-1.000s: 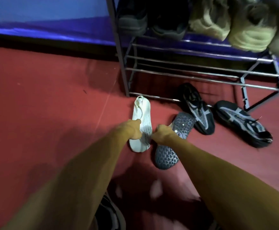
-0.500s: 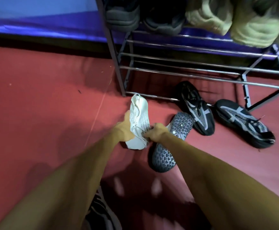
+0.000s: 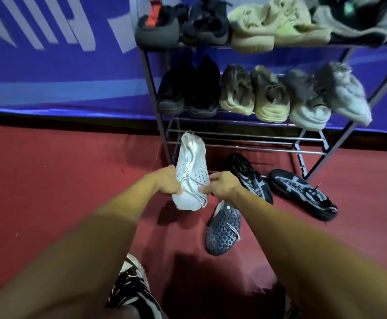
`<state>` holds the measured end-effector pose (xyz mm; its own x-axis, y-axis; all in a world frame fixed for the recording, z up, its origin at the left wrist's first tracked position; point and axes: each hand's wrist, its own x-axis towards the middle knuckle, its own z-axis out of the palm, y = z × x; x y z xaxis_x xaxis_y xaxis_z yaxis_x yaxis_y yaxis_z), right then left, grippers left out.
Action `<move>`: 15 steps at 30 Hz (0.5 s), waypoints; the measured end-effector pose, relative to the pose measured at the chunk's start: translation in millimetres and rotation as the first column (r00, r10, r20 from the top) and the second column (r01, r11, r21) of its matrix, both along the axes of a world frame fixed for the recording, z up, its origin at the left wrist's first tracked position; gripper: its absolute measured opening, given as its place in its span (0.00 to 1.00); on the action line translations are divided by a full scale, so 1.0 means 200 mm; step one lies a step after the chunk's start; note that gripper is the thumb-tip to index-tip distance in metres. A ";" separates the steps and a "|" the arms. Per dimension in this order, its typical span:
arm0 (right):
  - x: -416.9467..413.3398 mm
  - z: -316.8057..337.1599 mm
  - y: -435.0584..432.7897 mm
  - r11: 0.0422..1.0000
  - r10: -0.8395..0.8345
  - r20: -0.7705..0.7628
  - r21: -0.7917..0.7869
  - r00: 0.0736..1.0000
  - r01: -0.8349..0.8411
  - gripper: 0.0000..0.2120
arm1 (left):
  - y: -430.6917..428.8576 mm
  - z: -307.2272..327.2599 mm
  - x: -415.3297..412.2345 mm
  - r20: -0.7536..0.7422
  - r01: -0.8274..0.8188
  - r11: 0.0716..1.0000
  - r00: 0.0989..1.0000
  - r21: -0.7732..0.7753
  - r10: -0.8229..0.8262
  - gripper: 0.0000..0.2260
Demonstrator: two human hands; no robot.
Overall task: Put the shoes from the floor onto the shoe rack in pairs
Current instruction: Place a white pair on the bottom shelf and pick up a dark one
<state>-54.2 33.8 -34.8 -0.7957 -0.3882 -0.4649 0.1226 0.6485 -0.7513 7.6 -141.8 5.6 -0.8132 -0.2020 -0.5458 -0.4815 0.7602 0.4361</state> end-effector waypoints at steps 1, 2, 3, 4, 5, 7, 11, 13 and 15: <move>0.00 0.03 0.00 0.999 -0.026 -0.013 -0.019 1.000 0.025 0.15 | 0.00 0.04 0.00 -0.021 -0.013 1.000 1.000 -0.014 0.012 0.15; 0.00 0.06 -0.01 0.999 -0.035 -0.030 -0.021 0.999 0.034 0.14 | -0.01 0.07 0.00 -0.046 -0.032 0.999 0.998 -0.020 0.031 0.17; -0.01 0.09 -0.02 0.999 -0.029 -0.052 -0.014 0.998 0.029 0.14 | -0.02 0.09 -0.01 -0.070 -0.059 0.998 0.996 -0.016 0.058 0.19; -0.02 0.13 -0.03 1.000 -0.016 -0.071 -0.007 0.997 0.016 0.14 | -0.03 0.10 -0.02 -0.098 -0.087 0.996 0.991 0.000 0.087 0.22; -0.04 0.16 -0.04 1.000 0.004 -0.092 0.004 0.996 -0.004 0.14 | -0.04 0.11 -0.02 -0.119 -0.116 0.993 0.986 0.026 0.118 0.24; -0.09 0.19 -0.06 0.999 0.031 -0.116 0.018 0.993 -0.029 0.14 | -0.07 0.11 -0.03 -0.138 -0.144 0.987 0.978 0.076 0.154 0.24; -0.16 0.13 -0.08 1.000 0.020 -0.092 0.019 0.996 -0.018 0.15 | -0.09 0.07 -0.04 -0.035 -0.166 0.951 0.983 0.260 0.180 0.19; -0.20 0.09 -0.09 0.999 0.018 -0.083 0.033 0.996 -0.015 0.13 | -0.10 0.04 -0.06 0.051 -0.193 0.925 0.981 0.326 0.187 0.18; -0.24 0.07 -0.13 0.998 0.025 -0.092 0.053 0.995 -0.020 0.13 | -0.11 0.01 -0.11 0.118 -0.243 0.901 0.970 0.360 0.214 0.19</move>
